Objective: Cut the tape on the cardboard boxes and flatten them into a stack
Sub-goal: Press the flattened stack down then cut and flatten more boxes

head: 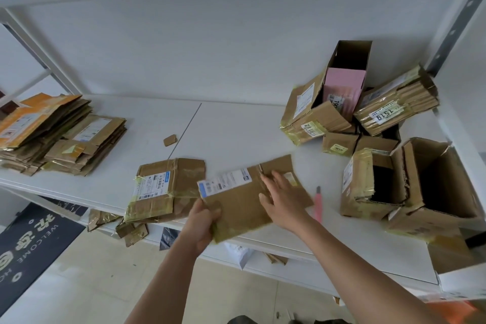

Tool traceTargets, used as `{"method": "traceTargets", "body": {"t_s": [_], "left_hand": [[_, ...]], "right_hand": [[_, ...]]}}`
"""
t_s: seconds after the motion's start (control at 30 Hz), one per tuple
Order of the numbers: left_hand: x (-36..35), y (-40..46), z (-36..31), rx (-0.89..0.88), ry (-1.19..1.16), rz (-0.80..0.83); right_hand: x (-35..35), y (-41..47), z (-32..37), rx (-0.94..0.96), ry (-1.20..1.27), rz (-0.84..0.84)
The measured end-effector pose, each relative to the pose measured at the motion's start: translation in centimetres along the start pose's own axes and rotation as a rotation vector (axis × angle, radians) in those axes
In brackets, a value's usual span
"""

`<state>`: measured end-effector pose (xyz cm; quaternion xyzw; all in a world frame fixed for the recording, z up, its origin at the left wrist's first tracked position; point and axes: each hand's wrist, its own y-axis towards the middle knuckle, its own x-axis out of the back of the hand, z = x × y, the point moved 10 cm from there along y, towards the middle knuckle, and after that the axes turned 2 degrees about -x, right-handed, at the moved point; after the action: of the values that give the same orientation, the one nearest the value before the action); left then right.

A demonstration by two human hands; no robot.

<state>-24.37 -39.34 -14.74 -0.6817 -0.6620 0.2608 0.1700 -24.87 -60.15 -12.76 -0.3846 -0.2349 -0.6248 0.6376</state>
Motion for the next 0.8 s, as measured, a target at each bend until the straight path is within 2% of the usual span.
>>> {"method": "traceTargets", "body": {"t_s": [0.1, 0.23, 0.37, 0.43, 0.53, 0.67, 0.7, 0.8], "left_hand": [[-0.2, 0.1, 2.6, 0.1, 0.087, 0.001], [-0.2, 0.9, 4.5, 0.14, 0.028, -0.035], [0.0, 1.5, 5.6, 0.11, -0.034, -0.086], [0.5, 1.7, 5.5, 0.085, 0.022, -0.156], [0.7, 1.6, 4.8, 0.043, 0.093, -0.251], [0.4, 0.6, 3.6, -0.032, 0.077, -0.251], [0.4, 0.4, 3.1, -0.053, 0.035, -0.243], [1.6, -0.1, 0.9, -0.121, -0.185, -0.252]], "right_hand": [[-2.7, 0.6, -1.2, -0.125, -0.099, 0.091], [-4.2, 0.9, -2.0, -0.13, -0.115, 0.099], [-4.4, 0.2, -2.3, -0.095, -0.289, 0.005], [-4.7, 0.1, -2.2, -0.086, -0.365, -0.008], [-4.9, 0.9, -2.5, -0.11, -0.365, 0.054], [-4.3, 1.5, -2.6, -0.114, -0.267, 0.14], [-3.6, 1.6, -2.3, -0.088, -0.215, 0.099], [0.7, 0.7, -0.1, 0.01, -0.124, -0.263]]}}
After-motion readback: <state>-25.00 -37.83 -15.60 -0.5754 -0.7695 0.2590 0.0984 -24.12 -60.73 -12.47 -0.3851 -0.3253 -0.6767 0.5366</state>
